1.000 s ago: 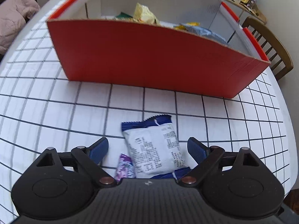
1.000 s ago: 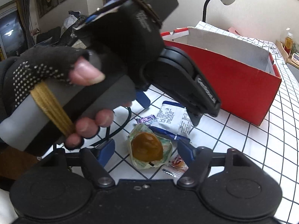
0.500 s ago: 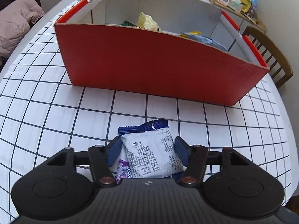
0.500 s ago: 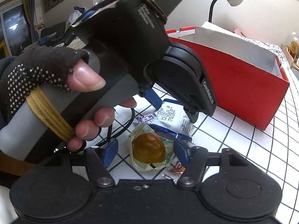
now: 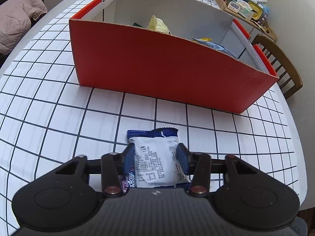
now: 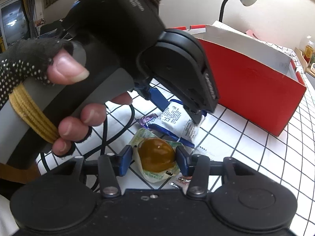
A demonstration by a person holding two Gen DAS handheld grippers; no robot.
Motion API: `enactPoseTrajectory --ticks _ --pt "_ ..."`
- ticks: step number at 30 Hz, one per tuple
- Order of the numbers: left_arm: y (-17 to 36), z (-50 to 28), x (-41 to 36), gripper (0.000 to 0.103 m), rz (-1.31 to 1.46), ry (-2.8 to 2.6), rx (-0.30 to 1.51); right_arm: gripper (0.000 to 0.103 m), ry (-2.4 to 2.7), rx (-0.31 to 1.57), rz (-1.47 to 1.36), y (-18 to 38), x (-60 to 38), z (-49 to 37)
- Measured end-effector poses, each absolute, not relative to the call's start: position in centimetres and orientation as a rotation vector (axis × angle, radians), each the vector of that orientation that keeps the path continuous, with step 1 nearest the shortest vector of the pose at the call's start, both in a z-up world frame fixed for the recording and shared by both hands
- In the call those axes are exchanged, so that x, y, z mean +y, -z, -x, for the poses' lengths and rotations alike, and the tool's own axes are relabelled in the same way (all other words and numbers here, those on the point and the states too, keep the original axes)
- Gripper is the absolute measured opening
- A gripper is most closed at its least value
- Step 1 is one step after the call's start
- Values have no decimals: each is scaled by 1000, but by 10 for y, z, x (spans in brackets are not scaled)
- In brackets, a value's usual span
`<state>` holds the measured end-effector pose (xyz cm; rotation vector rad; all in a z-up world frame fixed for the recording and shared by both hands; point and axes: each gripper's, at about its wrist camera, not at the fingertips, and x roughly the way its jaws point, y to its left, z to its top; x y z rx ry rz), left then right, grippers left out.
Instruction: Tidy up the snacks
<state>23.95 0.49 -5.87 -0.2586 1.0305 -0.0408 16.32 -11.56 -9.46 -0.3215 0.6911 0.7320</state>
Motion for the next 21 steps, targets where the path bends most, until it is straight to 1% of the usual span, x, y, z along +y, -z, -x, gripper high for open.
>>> enactPoseTrajectory --ticks 2,5,7,8,9,10,12,15,21 --pt "57 -237 7 37 268 43 1031 47 -722 684 311 92 -116 -164" --pt "55 -233 8 31 260 37 1026 47 -712 666 304 86 -120 -157" --pt "54 -230 9 27 261 35 1018 47 -702 655 298 83 -125 -152" --pt "53 -229 10 20 260 33 1012 47 -697 649 293 81 -128 -150" --pt "52 -227 11 17 259 32 1005 47 -691 643 289 79 -130 -148" --pt "50 -226 11 16 261 31 999 47 -683 636 282 76 -135 -147" --pt "47 -221 13 11 262 32 985 47 -664 621 267 71 -144 -143" --pt "42 -215 13 8 257 38 959 47 -626 601 239 65 -157 -140" --pt "37 -211 15 8 284 46 966 47 -572 589 161 58 -183 -146"
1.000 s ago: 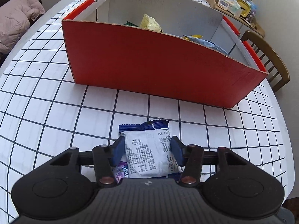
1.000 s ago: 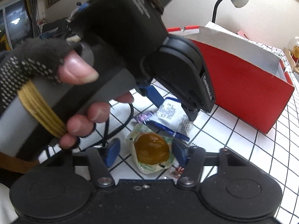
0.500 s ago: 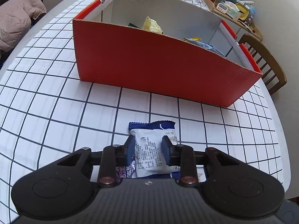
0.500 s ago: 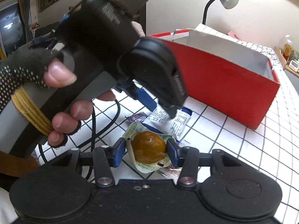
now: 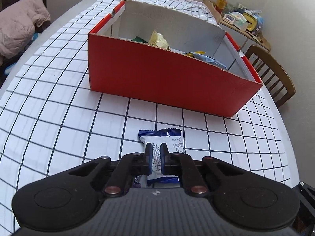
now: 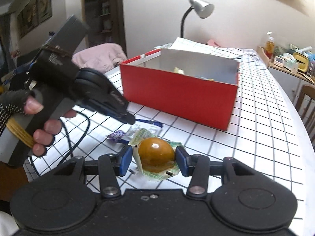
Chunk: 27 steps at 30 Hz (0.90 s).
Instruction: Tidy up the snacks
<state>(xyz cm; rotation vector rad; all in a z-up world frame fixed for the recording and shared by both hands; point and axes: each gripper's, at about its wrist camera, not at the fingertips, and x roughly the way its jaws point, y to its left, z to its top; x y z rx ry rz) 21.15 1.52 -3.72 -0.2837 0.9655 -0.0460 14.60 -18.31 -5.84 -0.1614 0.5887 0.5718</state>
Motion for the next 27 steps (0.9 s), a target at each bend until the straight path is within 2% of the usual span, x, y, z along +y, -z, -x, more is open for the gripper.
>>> enactPoseTrajectory --ticks 4,7,8,9,11,25,27 --pt "35 -214 12 9 291 46 982 47 -548 577 125 59 -195 -148" --pt "38 -219 7 19 297 38 1012 47 -538 570 93 57 -206 -148" --pt "39 -221 5 33 294 33 1021 47 -536 567 83 57 -209 -146" --pt "41 -222 3 54 296 28 1024 47 -533 565 72 58 -211 -145" --pt "43 -225 0 74 298 -6 1015 47 -532 561 48 60 -216 -144" --pt "68 -245 -53 75 90 -184 1047 47 -498 558 -22 73 -244 -146" --pt "68 -244 -54 69 91 -192 1042 47 -496 559 -23 74 -245 -147"
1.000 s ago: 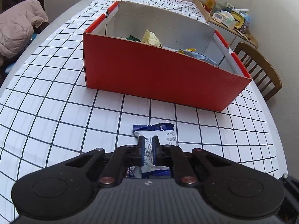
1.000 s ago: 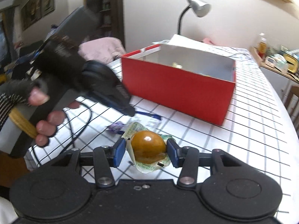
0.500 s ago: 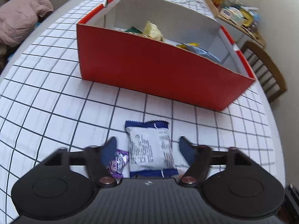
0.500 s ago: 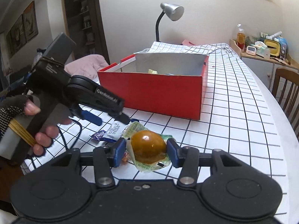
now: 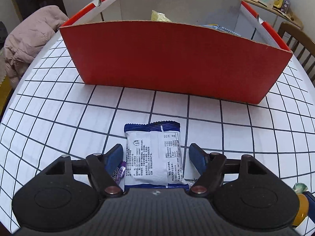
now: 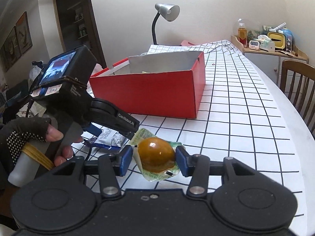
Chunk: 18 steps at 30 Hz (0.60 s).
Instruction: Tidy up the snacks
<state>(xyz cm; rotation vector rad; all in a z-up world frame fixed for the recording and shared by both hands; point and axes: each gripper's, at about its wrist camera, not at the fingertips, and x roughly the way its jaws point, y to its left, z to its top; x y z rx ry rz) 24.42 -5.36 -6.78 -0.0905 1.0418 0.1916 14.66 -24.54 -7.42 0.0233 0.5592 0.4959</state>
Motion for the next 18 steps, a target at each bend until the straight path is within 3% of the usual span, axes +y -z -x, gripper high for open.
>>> enactPoseTrajectory --ticks 3,18 --pt "66 -242 -53 55 93 -186 1026 47 -496 560 -25 75 -246 -147" --pt "50 -221 -17 52 231 -153 977 47 -459 568 0 66 -238 -149"
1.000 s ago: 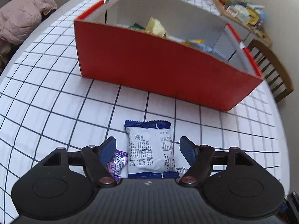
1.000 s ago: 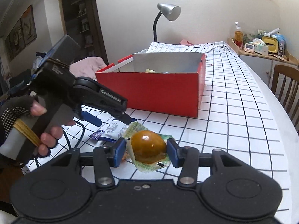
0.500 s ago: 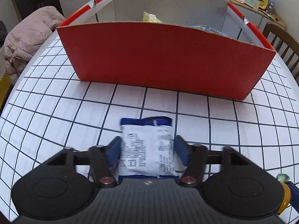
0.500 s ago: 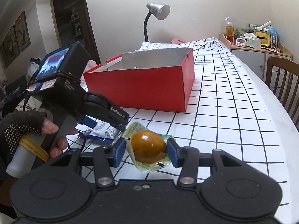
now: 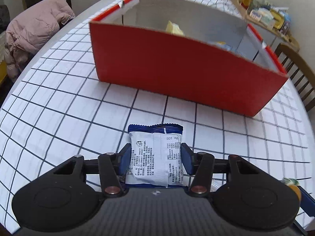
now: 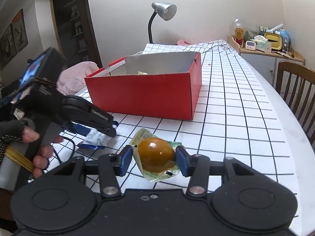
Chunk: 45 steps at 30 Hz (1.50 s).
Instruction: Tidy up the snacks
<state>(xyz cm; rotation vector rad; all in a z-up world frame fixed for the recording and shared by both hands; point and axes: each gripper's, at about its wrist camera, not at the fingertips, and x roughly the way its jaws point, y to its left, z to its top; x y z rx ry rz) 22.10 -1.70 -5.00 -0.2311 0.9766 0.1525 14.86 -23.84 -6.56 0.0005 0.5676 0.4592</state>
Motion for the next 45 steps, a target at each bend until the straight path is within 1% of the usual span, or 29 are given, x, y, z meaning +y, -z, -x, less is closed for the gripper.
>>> enactPoseTrajectory --ticks 12,21,26,36,45 --pt "-22 -195 9 52 253 -47 812 47 -445 509 58 27 -218 -153" --pt "-64 -215 18 52 184 -23 747 47 -440 463 84 -20 -207 -190" --pt "-80 -237 19 52 152 -23 732 47 -418 465 73 -37 -202 -221" --pt "-85 -299 27 52 128 -33 743 47 -344 508 47 -37 -189 -297" --pt "-64 -357 27 52 99 -44 795 47 -330 601 53 -16 -170 -355"
